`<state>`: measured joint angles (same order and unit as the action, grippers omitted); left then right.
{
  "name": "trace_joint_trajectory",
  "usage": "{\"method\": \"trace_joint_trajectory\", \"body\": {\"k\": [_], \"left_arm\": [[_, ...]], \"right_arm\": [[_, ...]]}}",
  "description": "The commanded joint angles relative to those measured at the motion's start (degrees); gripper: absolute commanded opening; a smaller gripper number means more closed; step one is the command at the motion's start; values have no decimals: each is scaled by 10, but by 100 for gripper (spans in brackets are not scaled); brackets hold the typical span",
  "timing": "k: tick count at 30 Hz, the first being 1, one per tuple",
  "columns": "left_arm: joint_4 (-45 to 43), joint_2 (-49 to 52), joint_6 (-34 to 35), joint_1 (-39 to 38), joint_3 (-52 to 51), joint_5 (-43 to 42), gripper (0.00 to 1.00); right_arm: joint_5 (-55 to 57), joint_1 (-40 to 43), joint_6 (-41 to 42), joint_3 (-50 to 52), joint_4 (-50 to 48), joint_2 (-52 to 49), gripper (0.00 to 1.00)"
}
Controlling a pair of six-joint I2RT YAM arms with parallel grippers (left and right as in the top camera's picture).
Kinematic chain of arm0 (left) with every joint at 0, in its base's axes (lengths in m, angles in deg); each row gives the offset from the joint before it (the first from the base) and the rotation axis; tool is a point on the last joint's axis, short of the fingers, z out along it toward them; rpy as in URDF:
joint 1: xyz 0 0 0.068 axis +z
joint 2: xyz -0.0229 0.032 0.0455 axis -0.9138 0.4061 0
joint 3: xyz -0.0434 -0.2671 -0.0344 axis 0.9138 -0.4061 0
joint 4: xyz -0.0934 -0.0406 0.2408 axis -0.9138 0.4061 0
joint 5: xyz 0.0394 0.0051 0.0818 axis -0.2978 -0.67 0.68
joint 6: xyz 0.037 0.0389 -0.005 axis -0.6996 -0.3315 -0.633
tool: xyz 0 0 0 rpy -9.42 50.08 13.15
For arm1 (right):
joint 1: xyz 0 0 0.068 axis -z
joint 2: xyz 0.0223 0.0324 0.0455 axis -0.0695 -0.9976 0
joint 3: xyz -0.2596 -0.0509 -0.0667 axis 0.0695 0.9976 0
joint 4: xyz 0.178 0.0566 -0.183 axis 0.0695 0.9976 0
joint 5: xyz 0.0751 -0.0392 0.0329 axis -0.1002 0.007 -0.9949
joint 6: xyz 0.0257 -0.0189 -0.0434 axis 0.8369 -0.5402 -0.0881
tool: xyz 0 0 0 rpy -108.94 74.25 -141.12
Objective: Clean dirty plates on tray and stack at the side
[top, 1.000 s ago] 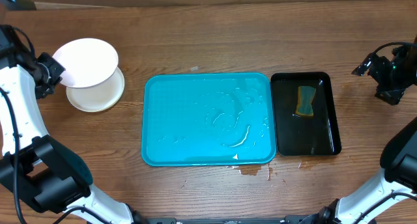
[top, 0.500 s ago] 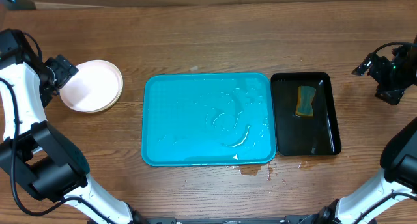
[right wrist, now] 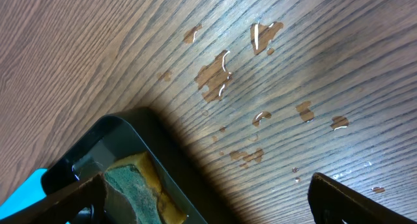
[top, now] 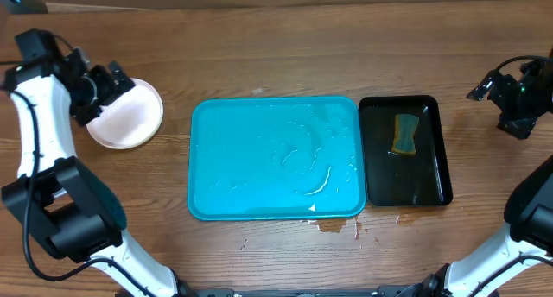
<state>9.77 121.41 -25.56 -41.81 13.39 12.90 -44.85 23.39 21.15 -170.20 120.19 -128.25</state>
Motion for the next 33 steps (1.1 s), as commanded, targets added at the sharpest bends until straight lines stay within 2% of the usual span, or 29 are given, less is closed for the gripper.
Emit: {"method": "trace_joint_trajectory", "body": {"k": [1,11,27,33], "left_arm": [[-1,7,-27,-28,-5,-36,100],[-1,7,-27,-78,-5,-30,100],[-1,7,-27,-78,-5,-30,100],[-1,7,-27,-78,-5,-30,100]], "right_arm": [[0,0,0,-8,-1,14,100],[0,0,0,-8,-1,14,100],[0,-2,0,-6,-3,8,100],[0,-22,0,-6,-9,58,100]]}}
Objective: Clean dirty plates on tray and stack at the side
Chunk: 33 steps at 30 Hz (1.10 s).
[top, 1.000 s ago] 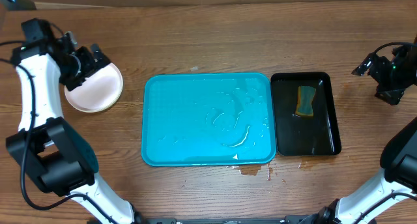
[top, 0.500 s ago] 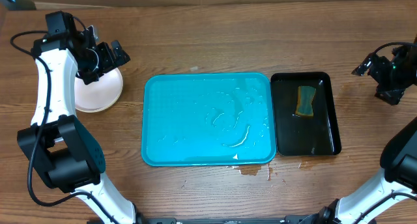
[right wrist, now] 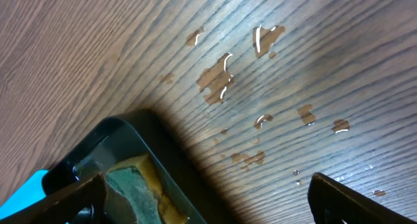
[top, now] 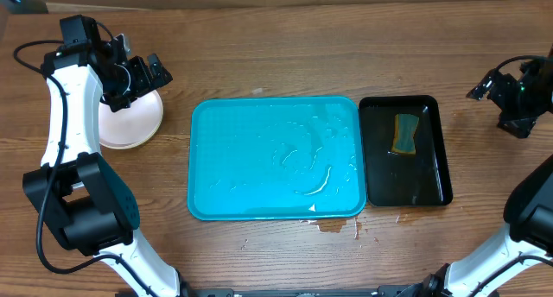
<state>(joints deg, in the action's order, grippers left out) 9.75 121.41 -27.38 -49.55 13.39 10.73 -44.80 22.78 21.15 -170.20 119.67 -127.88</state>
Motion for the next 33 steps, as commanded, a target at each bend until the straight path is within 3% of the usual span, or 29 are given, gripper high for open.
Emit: {"method": "trace_joint_trajectory", "body": {"k": [1,9,21,27,33], "left_arm": [[0,7,-9,0,-5,-8,100],[0,7,-9,0,-5,-8,100],[0,7,-9,0,-5,-8,100],[0,7,-9,0,-5,-8,100],[0,7,-9,0,-5,-8,100]], "right_arm": [[-1,-23,0,-7,-4,74,100],[-1,-100,0,-7,-4,243,100],[-1,-286,0,-7,-3,493,100],[77,-296,-20,7,-40,617,100],[90,-295,-63,102,-108,747,100]]}}
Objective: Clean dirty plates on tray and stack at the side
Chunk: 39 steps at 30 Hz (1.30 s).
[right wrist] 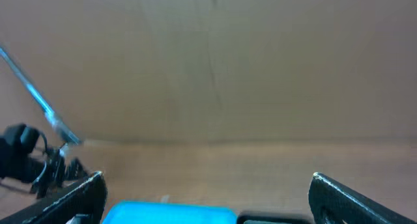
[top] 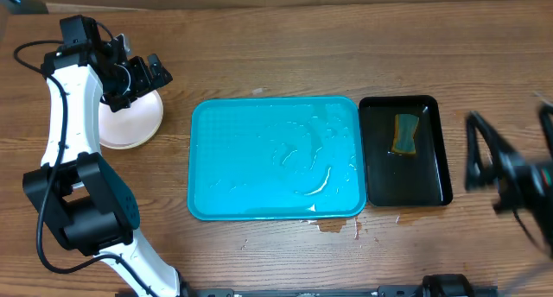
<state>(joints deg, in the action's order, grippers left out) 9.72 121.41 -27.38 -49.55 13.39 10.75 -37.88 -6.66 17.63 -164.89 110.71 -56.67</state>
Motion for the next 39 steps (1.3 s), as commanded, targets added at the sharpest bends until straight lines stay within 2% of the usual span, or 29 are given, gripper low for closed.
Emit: {"method": "trace_joint_trajectory", "body": {"k": [1,4,10,16,28,32,39], "left_arm": [[0,7,-9,0,-5,-8,100],[0,7,-9,0,-5,-8,100],[0,7,-9,0,-5,-8,100],[0,7,-9,0,-5,-8,100],[0,7,-9,0,-5,-8,100],[0,7,-9,0,-5,-8,100],[0,7,-9,0,-5,-8,100]], "right_arm": [[21,-1,-32,75,-39,58,100],[21,-1,-40,168,-125,132,100],[14,14,-40,384,-362,271,100],[7,15,-40,555,-551,348,100],[1,15,-38,764,-618,417,100],[-10,15,-38,810,-650,419,100],[-14,15,-38,876,-650,419,100]]}}
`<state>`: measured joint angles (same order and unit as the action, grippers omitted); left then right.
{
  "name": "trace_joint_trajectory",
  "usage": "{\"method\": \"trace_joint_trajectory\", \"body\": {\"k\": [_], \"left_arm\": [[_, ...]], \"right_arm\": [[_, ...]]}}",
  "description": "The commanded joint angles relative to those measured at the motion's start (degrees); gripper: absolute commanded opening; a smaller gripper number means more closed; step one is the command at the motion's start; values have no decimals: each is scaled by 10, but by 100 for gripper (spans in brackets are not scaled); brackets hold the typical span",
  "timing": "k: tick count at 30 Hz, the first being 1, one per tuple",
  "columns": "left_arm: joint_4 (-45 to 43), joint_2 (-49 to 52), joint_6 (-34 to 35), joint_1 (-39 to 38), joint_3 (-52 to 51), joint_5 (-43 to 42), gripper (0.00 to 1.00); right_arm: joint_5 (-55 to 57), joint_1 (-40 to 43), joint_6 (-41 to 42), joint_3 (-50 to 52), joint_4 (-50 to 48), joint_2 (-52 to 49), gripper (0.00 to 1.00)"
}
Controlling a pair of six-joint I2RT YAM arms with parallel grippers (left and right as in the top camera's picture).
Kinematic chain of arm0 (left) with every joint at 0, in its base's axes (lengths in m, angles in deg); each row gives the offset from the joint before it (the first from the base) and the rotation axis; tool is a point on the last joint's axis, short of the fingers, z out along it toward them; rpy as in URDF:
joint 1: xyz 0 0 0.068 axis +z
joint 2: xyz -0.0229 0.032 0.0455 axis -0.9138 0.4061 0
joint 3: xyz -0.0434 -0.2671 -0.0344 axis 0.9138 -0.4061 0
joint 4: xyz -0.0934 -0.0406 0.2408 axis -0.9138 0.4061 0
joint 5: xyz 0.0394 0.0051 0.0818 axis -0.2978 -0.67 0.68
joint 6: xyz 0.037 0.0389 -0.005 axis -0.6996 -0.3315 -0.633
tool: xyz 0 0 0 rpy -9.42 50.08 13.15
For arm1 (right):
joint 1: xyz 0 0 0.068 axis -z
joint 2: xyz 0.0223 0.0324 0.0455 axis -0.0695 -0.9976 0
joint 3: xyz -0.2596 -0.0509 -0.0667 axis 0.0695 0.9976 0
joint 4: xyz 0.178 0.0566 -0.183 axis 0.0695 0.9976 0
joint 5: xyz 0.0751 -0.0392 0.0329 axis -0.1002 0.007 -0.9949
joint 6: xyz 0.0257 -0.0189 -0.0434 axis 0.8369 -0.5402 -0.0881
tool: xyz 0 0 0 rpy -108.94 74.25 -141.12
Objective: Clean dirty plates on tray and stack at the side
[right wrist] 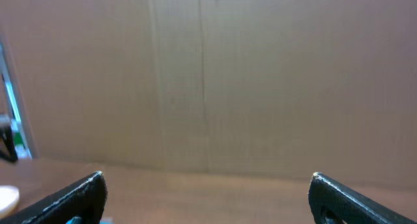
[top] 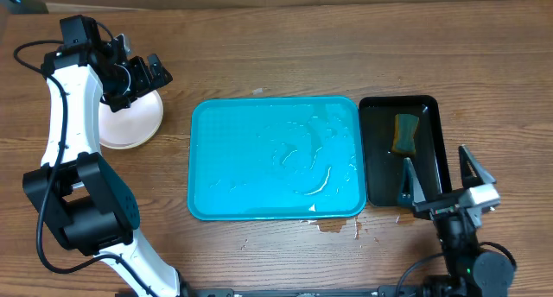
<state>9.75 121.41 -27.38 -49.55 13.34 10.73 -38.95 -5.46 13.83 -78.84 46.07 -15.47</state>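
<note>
A white plate (top: 128,120) lies on the wood table left of the tray, and a sliver of the same plate (right wrist: 6,199) shows in the right wrist view. My left gripper (top: 143,71) sits over the plate's far rim with its fingers apart, open. The turquoise tray (top: 259,124) holds only streaks of water and no plates. My right gripper (top: 439,178) is near the table's front edge beside the black tray, fingers wide apart and empty. In its wrist view the right gripper (right wrist: 207,185) faces a plain wall.
A black tray (top: 432,116) of water right of the turquoise tray holds a yellow-green sponge (top: 403,133). Small puddles (top: 337,226) lie on the wood just in front of the turquoise tray.
My right arm was a blur at the table's right edge and now stands still at the front right, by the black tray. Its camera has tipped further toward the wall. The left arm has not moved.
First my left gripper was at the plate's near-left rim and the right arm hung at the far right, looking down at wet wood. Then the left gripper stood at the plate's far rim. Later the right arm was blurred; it now rests at the front, open.
</note>
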Motion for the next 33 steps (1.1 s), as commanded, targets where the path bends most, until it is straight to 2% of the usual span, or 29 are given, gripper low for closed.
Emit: {"method": "trace_joint_trajectory", "body": {"k": [1,8,12,17,33], "left_arm": [[0,7,-9,0,-4,-8,100],[0,7,-9,0,-4,-8,100],[0,7,-9,0,-4,-8,100],[0,7,-9,0,-4,-8,100],[0,7,-9,0,-4,-8,100]], "right_arm": [[-1,3,0,25,-3,7,100],[18,3,0,35,49,7,100],[34,3,1,35,131,7,100],[64,3,2,35,129,7,100],[63,3,2,35,129,7,100]]}}
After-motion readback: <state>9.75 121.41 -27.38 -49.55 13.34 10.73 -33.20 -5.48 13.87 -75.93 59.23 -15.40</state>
